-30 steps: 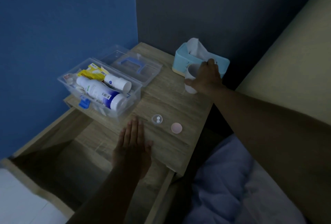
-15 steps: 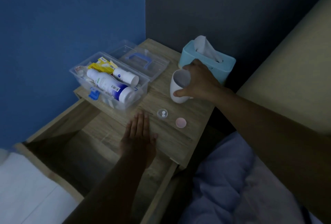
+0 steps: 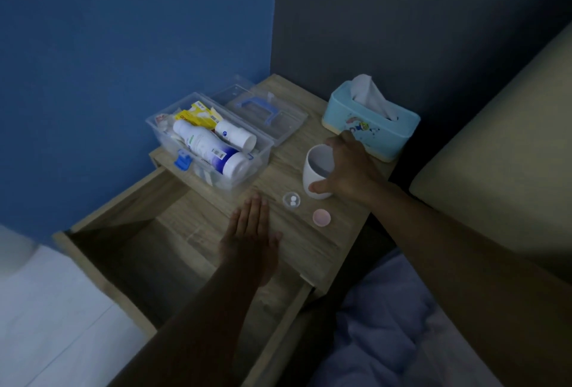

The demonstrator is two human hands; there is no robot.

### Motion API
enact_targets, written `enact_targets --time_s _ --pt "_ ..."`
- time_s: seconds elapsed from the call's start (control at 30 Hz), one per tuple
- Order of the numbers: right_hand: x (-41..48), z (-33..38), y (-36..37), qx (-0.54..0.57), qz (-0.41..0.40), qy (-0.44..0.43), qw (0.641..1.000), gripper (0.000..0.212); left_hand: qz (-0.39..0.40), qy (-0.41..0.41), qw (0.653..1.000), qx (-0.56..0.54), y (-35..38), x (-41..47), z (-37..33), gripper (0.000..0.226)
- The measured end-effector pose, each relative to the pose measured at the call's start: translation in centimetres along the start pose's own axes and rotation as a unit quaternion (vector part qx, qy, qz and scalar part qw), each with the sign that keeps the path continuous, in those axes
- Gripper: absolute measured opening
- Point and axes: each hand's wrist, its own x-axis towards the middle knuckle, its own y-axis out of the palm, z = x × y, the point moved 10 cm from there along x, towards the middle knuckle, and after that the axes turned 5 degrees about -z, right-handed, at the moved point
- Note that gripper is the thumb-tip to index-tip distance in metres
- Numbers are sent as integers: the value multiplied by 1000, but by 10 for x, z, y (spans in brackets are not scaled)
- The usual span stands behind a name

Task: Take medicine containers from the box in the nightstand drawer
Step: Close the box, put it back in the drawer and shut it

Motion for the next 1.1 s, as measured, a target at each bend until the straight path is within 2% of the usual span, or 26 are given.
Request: enact_targets --time_s 0.1,0.2,0.27,0.33,0.37,0.43,0.5,0.6,0.7,0.83,0.93,0.97,1.1 --pt "-4 3 2 -22 24 11 999 101 8 11 999 -41 4 4 1 72" --pt "-8 17 1 -33 41 1 999 112 0 52 985 -166 -5 3 9 73" --pt "-10 44 -9 13 -9 -58 998 101 -32 49 971 -230 -14 -4 30 62" --pt "-12 75 -17 78 -76 -126 986 81 -73 0 963 -260 -19 -14 62 53" --pt "-11 85 -16 117 -92 -133 980 73 -89 -26 960 -265 -21 -18 79 52" --pt "0 94 0 196 -85 -80 974 66 -112 -73 951 -277 -27 -22 110 54" --pt "17 94 27 272 -44 20 961 68 -124 -119 941 -290 -36 -18 138 63" --pt "34 87 67 373 11 181 910 81 -155 -121 938 -287 -54 -5 158 78" --pt "43 72 85 418 3 296 859 73 -170 -72 949 -256 -66 13 157 73" --pt "57 57 82 516 -42 367 773 60 -156 -35 957 -240 -66 25 152 65" --pt "65 56 61 598 -83 353 715 58 -147 -26 961 -234 -61 25 154 64" --pt "66 59 52 609 -88 336 713 62 -144 -25 961 -234 -60 26 156 64" --pt "60 87 12 543 -133 208 803 92 -132 -23 961 -244 -58 27 158 64"
